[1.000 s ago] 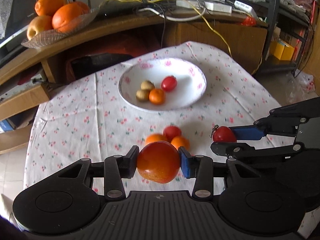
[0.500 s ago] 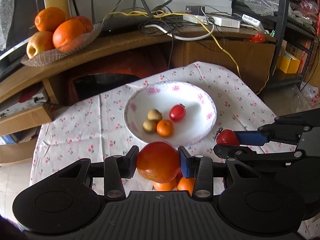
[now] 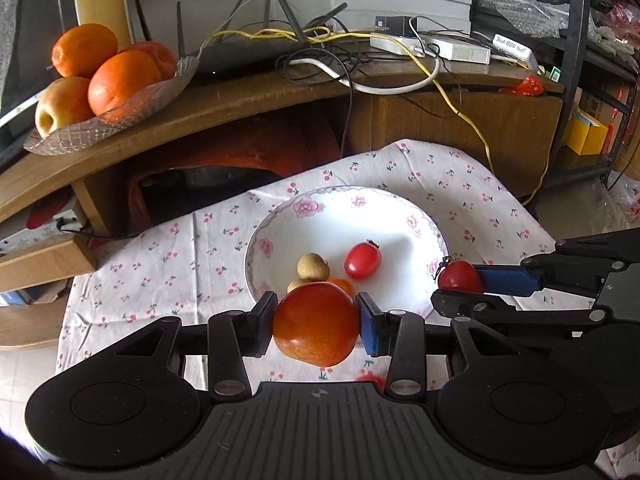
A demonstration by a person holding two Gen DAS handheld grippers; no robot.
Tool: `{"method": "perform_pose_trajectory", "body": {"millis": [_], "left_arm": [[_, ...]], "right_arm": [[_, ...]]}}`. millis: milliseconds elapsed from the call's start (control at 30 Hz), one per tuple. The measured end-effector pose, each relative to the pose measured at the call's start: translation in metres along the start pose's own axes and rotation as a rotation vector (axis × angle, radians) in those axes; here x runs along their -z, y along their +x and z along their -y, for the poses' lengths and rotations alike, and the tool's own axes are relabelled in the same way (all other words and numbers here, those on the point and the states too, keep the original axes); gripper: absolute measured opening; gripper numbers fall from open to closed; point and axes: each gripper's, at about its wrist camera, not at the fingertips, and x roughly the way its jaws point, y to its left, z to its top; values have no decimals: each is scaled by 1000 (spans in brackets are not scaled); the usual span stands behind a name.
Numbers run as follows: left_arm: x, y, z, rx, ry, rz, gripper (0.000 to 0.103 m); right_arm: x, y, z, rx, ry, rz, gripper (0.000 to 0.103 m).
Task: Organize fruits
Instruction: 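Carry the large tomato and cherry tomato up and over the white bowl, then lower into the bowl and open the left tool while the right tool releases its cherry tomato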
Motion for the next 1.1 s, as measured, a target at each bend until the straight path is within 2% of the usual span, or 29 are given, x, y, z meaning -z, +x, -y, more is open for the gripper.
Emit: {"method": "perform_pose_trajectory", "body": {"millis": [400,1100], "left_arm": [[-14,30,-5,-1,-33,-14,49],[-26,79,-19,-1,-85,-66,49]], "right_arm": [[-15,28,12,24,12,-5,28],[-28,79,24,1,12,-28,29]]}}
